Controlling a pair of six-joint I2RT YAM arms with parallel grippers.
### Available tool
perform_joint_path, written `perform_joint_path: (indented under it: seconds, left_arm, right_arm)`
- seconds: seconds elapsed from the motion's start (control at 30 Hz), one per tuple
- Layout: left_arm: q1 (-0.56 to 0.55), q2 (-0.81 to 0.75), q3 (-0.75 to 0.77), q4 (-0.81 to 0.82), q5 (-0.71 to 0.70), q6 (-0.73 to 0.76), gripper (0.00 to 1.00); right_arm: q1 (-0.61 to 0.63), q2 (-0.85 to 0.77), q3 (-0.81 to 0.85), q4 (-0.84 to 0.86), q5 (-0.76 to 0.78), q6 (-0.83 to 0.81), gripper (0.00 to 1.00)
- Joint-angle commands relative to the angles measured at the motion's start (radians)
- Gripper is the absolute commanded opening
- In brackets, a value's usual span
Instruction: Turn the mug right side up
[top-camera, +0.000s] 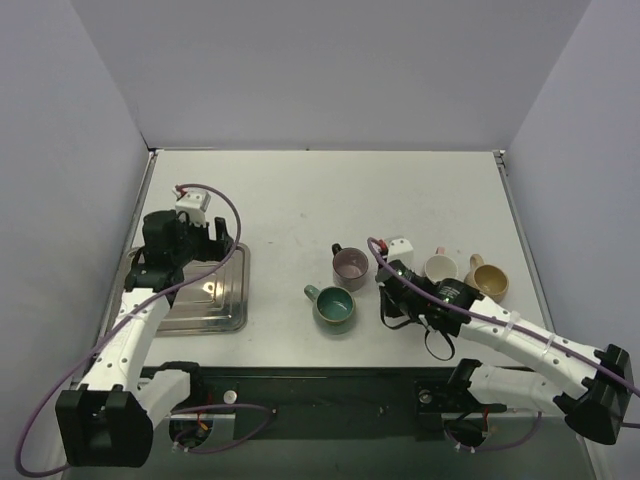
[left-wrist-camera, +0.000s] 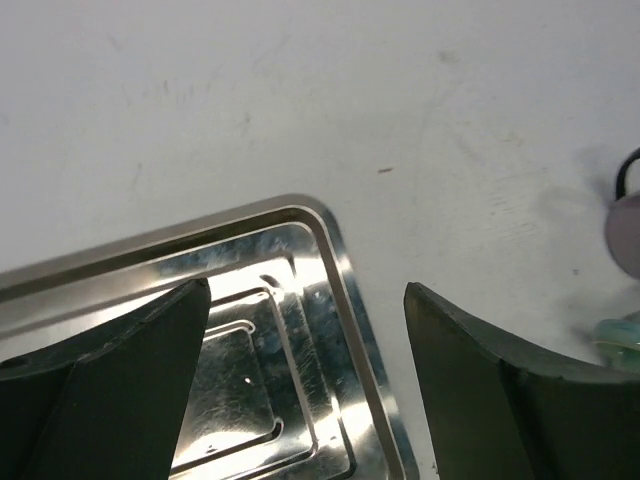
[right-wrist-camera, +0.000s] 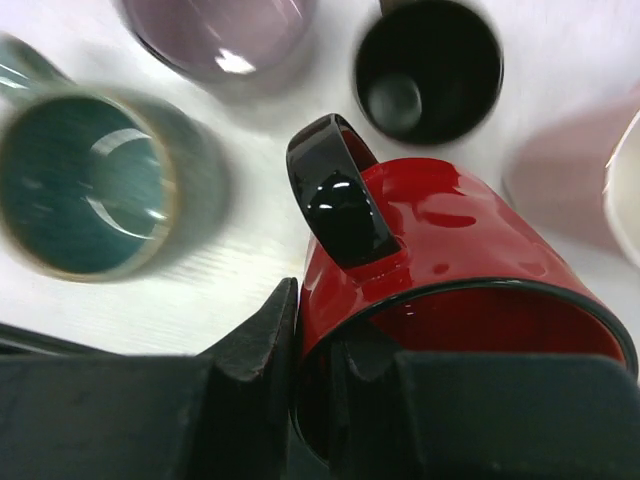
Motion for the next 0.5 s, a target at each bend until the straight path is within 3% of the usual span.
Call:
perform_joint_path:
  seconds: [0.0, 0.3, 0.47]
  left_arm:
    - [0.100, -0.030, -0.124, 0.236, -0.033, -0.045, 0.89]
    - [0.128, -0.037, -0.299, 0.473, -0.076, -0.061, 0.90]
    - [0.128, -0.077, -0.356, 0.532, -0.086, -0.133, 0.91]
  right_arm:
    - [-0.026, -0.010, -0.134, 0.067, -0.057, 0.085, 0.00]
    - [-0.037, 0.131, -0.178, 0.146, -0.108, 0.096, 0.02]
    - [-0.054, 0.105, -0.157, 0.126, -0.130, 0.085, 0.40]
